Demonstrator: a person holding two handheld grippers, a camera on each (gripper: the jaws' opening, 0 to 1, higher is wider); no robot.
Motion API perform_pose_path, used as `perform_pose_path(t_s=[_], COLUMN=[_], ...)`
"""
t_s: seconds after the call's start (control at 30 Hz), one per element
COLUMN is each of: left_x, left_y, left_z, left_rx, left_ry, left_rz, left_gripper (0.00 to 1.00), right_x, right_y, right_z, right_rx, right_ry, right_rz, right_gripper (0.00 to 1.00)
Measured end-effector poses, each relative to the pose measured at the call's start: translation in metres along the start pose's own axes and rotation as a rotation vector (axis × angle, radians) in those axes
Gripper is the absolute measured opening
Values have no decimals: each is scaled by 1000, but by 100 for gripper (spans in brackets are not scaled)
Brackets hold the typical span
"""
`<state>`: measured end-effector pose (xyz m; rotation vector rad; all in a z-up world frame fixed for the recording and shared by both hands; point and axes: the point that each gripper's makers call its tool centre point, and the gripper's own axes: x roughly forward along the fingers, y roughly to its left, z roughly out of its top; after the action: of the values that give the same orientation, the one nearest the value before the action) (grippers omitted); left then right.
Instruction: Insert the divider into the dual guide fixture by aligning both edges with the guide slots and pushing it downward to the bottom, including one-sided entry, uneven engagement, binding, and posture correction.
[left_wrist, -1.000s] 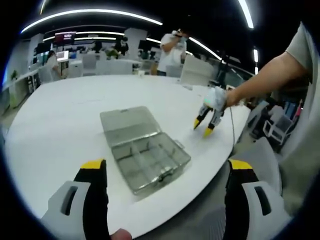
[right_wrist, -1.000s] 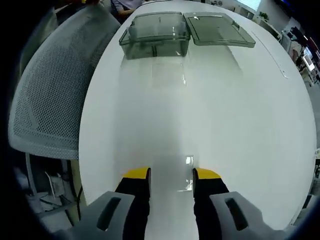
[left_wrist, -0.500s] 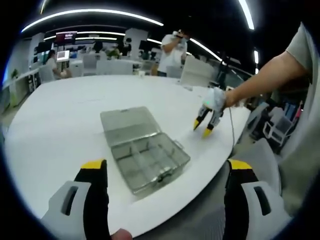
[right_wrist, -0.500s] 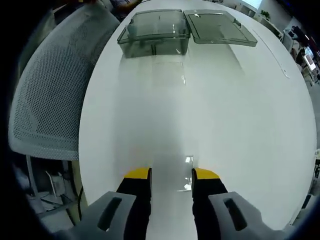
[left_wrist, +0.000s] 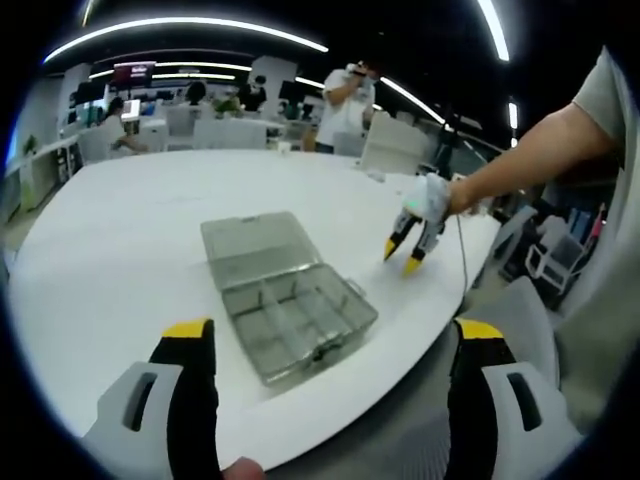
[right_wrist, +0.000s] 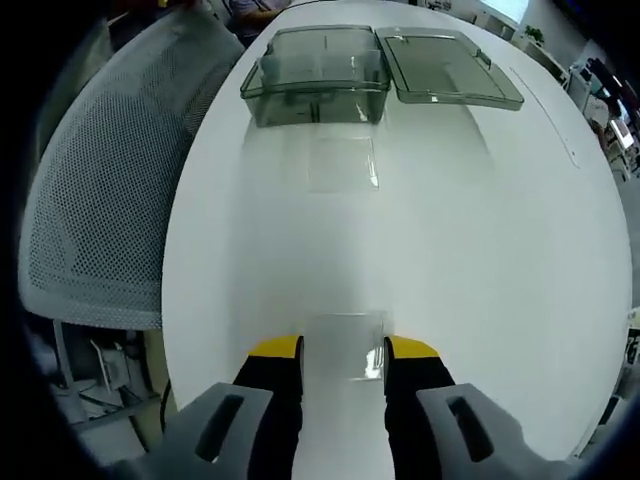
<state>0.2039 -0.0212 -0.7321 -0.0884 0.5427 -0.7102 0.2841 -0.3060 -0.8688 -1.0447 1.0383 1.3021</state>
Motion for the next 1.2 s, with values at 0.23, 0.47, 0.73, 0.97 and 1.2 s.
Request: perform_pose_path(t_s=[0.23, 0.47, 0.73, 0.97, 1.2], left_x=[-1, 2, 4, 6, 10], left_y=[-2, -6, -15, -20, -26], left_z=[1, 3, 6, 5, 3], left_rx=[0, 8, 9, -2, -28], left_ry=[-5, -10, -14, -10, -5], left_rz=[-3, -18, -43, -68, -100], left_gripper=[95, 95, 93, 88, 83], right_x=[-3, -9, -17, -25, -36], right_y=[3, 7, 18, 27, 39], right_z=[7, 22, 43, 63, 87], right_rx=[-5, -25, -59, -88, -138], right_ry=[-7, -20, -37, -51, -64], right_rz=[-4, -9, -17, -31, -47], right_gripper=[26, 26, 26, 26, 26])
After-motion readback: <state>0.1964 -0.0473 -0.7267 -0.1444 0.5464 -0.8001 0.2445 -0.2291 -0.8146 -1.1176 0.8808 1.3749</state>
